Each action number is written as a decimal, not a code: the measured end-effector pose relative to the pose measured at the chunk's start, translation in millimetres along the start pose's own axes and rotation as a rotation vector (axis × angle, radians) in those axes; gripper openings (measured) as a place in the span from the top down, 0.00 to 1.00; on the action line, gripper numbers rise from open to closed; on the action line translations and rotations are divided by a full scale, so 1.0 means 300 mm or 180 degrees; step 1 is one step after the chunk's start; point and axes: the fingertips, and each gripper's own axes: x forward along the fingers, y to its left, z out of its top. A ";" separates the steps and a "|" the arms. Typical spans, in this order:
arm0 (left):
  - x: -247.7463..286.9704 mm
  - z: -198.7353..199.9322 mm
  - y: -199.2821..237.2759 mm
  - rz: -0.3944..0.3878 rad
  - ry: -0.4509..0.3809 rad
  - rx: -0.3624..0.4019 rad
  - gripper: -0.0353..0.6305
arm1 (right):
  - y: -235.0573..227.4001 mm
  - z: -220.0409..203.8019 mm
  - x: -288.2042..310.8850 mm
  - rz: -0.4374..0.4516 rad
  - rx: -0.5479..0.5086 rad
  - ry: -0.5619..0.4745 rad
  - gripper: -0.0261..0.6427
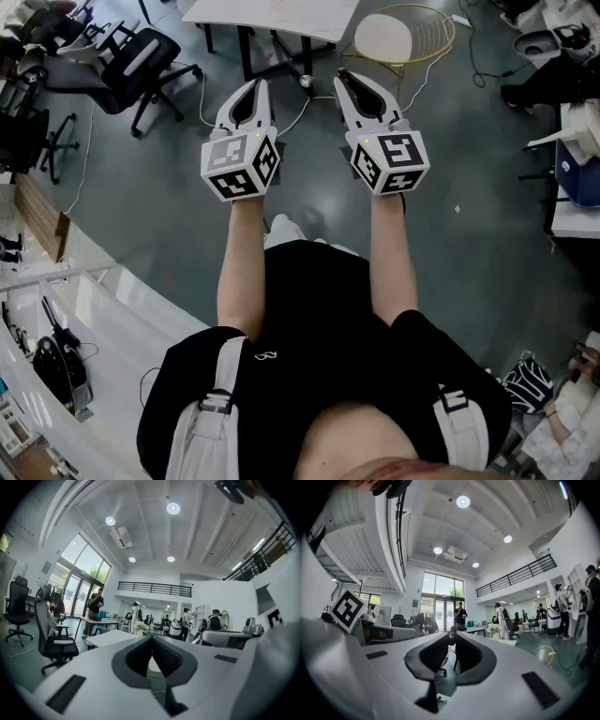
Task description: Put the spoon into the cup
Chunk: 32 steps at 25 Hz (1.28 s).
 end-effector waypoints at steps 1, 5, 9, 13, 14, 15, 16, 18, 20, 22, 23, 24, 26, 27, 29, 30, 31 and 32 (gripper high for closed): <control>-0.001 -0.004 -0.009 -0.0006 0.0000 0.0006 0.92 | -0.002 -0.001 -0.005 -0.0003 0.0000 0.0003 0.89; 0.005 -0.015 -0.045 -0.0053 0.0018 0.0035 0.92 | -0.022 -0.005 -0.018 -0.0041 0.0011 0.0017 0.89; 0.020 -0.010 -0.051 -0.0112 0.0026 0.0054 0.92 | -0.045 -0.009 -0.005 -0.0127 0.0046 0.0030 0.89; 0.026 0.019 -0.051 -0.0136 -0.0056 0.0024 0.92 | -0.061 0.008 0.008 -0.0148 0.0041 0.0010 0.89; 0.027 0.025 -0.053 -0.0131 -0.0078 0.0017 0.92 | -0.064 0.016 0.005 -0.0137 0.0025 -0.0001 0.89; 0.031 0.034 -0.054 -0.0127 -0.0103 0.0017 0.92 | -0.068 0.027 0.005 -0.0125 0.0007 -0.0019 0.89; 0.038 0.047 -0.056 -0.0127 -0.0130 0.0025 0.92 | -0.073 0.041 0.008 -0.0113 -0.0011 -0.0044 0.89; 0.056 0.077 -0.058 -0.0133 -0.0186 0.0042 0.92 | -0.087 0.071 0.022 -0.0093 -0.0036 -0.0093 0.89; 0.060 0.084 -0.063 -0.0134 -0.0204 0.0026 0.92 | -0.100 0.079 0.026 -0.0085 -0.0020 -0.0095 0.89; 0.056 0.078 -0.059 -0.0120 -0.0203 0.0006 0.92 | -0.106 0.075 0.027 -0.0076 -0.0004 -0.0082 0.89; 0.056 0.082 -0.050 -0.0104 -0.0215 0.0002 0.92 | -0.105 0.077 0.034 -0.0060 -0.0013 -0.0089 0.89; 0.057 0.089 -0.037 -0.0084 -0.0234 0.0003 0.92 | -0.102 0.082 0.044 -0.0040 -0.0025 -0.0104 0.89; 0.057 0.103 -0.009 -0.0035 -0.0270 0.0028 0.92 | -0.100 0.087 0.061 -0.0016 -0.0036 -0.0139 0.89; 0.056 0.108 0.001 -0.0012 -0.0285 0.0061 0.92 | -0.103 0.087 0.066 -0.0014 -0.0032 -0.0152 0.89; 0.056 0.117 0.012 0.0024 -0.0312 0.0126 0.92 | -0.113 0.086 0.076 -0.0009 -0.0012 -0.0175 0.89; 0.060 0.122 0.015 0.0035 -0.0328 0.0143 0.92 | -0.120 0.086 0.083 0.0000 -0.0003 -0.0184 0.89; 0.066 0.127 0.019 0.0043 -0.0347 0.0155 0.92 | -0.127 0.087 0.093 0.0010 -0.0003 -0.0191 0.89; 0.077 0.132 0.025 0.0050 -0.0367 0.0166 0.92 | -0.135 0.088 0.106 0.0020 -0.0012 -0.0198 0.89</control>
